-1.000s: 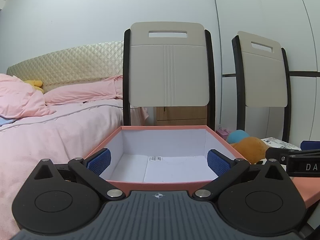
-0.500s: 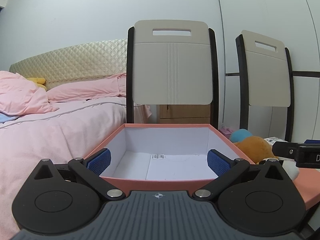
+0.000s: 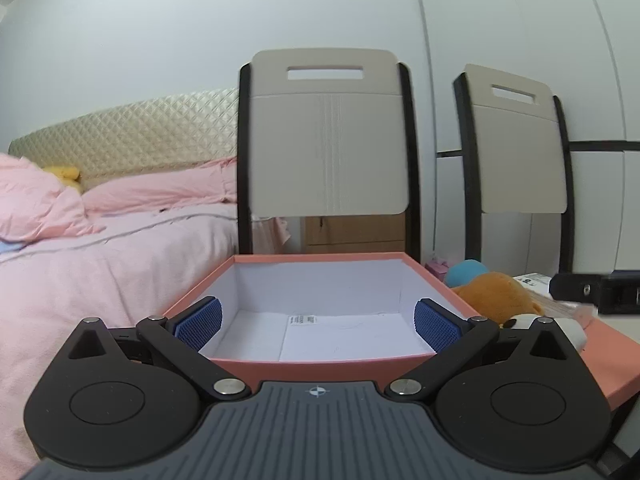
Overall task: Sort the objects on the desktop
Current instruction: 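Move the left tool to the panda plush and close on it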
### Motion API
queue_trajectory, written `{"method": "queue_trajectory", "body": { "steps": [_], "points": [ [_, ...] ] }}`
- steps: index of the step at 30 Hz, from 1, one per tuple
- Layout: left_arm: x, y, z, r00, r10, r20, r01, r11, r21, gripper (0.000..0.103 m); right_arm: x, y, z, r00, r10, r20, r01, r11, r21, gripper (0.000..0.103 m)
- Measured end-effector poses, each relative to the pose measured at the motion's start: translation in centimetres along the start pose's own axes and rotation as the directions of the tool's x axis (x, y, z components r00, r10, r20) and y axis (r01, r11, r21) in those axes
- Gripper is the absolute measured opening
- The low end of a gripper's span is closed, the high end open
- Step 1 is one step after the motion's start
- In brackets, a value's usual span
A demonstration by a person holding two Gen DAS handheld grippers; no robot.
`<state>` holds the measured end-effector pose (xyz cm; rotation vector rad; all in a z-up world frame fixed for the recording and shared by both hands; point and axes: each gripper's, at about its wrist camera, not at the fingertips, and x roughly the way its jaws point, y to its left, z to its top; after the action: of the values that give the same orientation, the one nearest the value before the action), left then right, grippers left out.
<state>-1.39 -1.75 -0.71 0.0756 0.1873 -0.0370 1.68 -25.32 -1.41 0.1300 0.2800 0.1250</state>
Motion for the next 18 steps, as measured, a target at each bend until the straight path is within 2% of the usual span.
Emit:
{"method": "queue_trajectory", "body": {
  "steps": [6, 13, 17, 18],
  "points": [
    [0.2, -3.0, 0.5, 0.989, -0.147, -0.01, 0.147, 0.989, -0.003, 0.103, -2.0, -3.2, 0.5, 0.997, -0.068, 0.047, 0.066, 0.997, 0.038, 0.103],
    [2.7, -12.3, -0.8, 0.951, -0.295, -0.089, 0.301, 0.951, 0.074, 0.095, -5.1, -9.2, 0.5, 0.986, -0.142, 0.082, 0.129, 0.982, 0.141, 0.103],
    [4.6, -17.4, -1.9, 0.939, -0.328, -0.105, 0.34, 0.932, 0.129, 0.091, -6.9, -12.2, 0.1, 0.981, -0.167, 0.099, 0.145, 0.97, 0.196, 0.103],
    [5.1, -18.3, -2.1, 0.941, -0.322, -0.107, 0.335, 0.932, 0.141, 0.091, -7.3, -12.8, 0.0, 0.98, -0.171, 0.101, 0.147, 0.968, 0.205, 0.103]
  ]
}}
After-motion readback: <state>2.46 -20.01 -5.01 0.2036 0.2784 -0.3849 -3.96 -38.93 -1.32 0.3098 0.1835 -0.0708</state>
